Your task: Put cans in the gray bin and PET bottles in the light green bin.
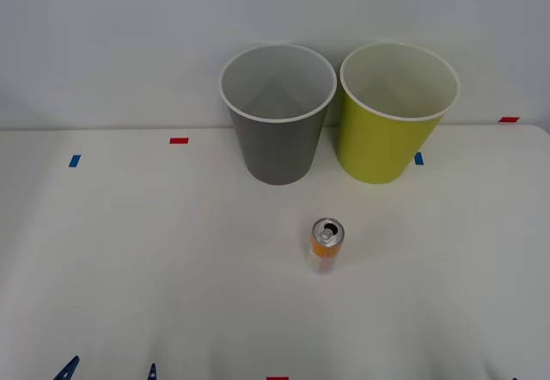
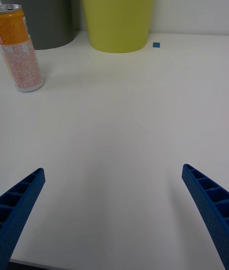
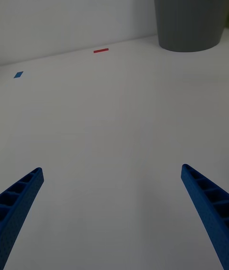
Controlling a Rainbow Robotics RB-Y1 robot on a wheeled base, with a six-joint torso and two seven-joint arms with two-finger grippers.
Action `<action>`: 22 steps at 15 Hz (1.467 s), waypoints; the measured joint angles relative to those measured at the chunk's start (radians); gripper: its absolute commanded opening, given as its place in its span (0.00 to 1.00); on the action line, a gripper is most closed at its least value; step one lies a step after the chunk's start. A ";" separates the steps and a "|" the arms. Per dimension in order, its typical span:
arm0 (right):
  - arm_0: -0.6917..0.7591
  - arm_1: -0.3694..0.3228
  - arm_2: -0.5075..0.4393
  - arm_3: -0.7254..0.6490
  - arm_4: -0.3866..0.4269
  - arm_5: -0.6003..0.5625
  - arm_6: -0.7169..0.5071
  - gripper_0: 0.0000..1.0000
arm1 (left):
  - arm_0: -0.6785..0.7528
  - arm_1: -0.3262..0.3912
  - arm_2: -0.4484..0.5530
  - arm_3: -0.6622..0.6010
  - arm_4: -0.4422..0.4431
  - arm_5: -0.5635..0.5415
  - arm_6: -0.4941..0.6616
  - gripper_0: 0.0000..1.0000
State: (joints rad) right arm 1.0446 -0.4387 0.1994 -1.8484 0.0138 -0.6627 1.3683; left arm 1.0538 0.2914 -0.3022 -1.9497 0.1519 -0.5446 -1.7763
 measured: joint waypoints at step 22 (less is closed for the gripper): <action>-0.175 -0.002 0.134 -0.010 0.021 -0.003 0.024 1.00 | 0.000 0.000 0.000 0.000 0.000 0.000 0.000 1.00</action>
State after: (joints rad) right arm 0.8700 -0.4405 0.3337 -1.8581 0.0347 -0.6655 1.3924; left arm 1.0538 0.2915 -0.3022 -1.9496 0.1518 -0.5446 -1.7763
